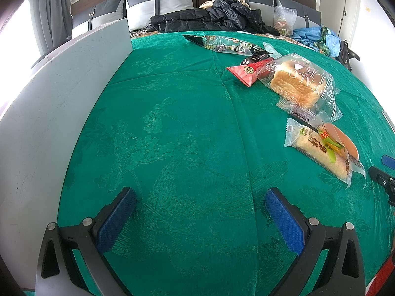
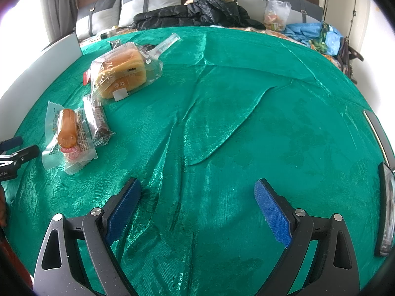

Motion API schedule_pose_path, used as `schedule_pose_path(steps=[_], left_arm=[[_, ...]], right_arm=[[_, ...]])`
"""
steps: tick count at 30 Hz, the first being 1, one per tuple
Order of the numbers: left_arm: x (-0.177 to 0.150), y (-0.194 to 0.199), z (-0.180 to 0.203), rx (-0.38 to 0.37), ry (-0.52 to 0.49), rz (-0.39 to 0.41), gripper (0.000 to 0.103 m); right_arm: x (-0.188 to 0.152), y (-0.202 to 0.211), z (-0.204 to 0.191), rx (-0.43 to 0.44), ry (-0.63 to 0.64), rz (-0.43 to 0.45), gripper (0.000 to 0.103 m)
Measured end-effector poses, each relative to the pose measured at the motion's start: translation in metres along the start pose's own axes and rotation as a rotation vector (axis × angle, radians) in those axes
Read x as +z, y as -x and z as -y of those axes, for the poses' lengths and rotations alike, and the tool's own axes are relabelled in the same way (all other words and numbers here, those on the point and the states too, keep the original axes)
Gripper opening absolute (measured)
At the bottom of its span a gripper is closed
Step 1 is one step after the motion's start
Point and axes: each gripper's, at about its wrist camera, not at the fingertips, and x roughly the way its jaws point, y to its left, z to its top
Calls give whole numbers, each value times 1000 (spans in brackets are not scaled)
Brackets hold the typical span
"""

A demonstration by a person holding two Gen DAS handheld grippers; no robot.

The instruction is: Organize snacks

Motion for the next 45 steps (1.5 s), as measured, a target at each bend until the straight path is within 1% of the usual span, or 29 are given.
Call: schedule_pose_path(steps=[21,23,25,27,31,32,34,35,36,37,39,41,43,45], left_arm=[[0,0,0,1,0,1,103],[0,0,0,1,1,1,103],[0,0,0,1,0,1,103],[0,0,0,1,0,1,103],[0,0,0,0,1,1,103],[-1,0,0,-1,1,1,103],[2,1,0,-1,1,1,103],[2,1,0,-1,1,1,103],[2,1,0,-1,1,1,103],[2,1,0,-1,1,1,103],[2,1,0,-1,1,2,103],[2,1,0,0,2,2,103],[2,2,0,0,2,2,103],[2,3,0,-1,0,0,103]], right_arm=[[0,0,1,-2,-2,1,95],[-1,-1,0,-12,-16,-1,95],[-1,-2,-5,-28,-38,-9,95],[3,-7,-16,-22,-28,-17,95],[17,-19,-52,52,85,-21,94],[18,-17,-68,119,136,7,93],[14,-9,-82,316,177,29,91],[11,-5,-84,361,175,32,91],[8,-1,-83,362,171,34,92],[5,1,-80,344,169,33,92],[-4,3,-70,255,170,15,92],[-13,7,-55,190,158,17,93],[-15,7,-47,169,130,10,93],[-15,5,-40,167,88,4,94]])
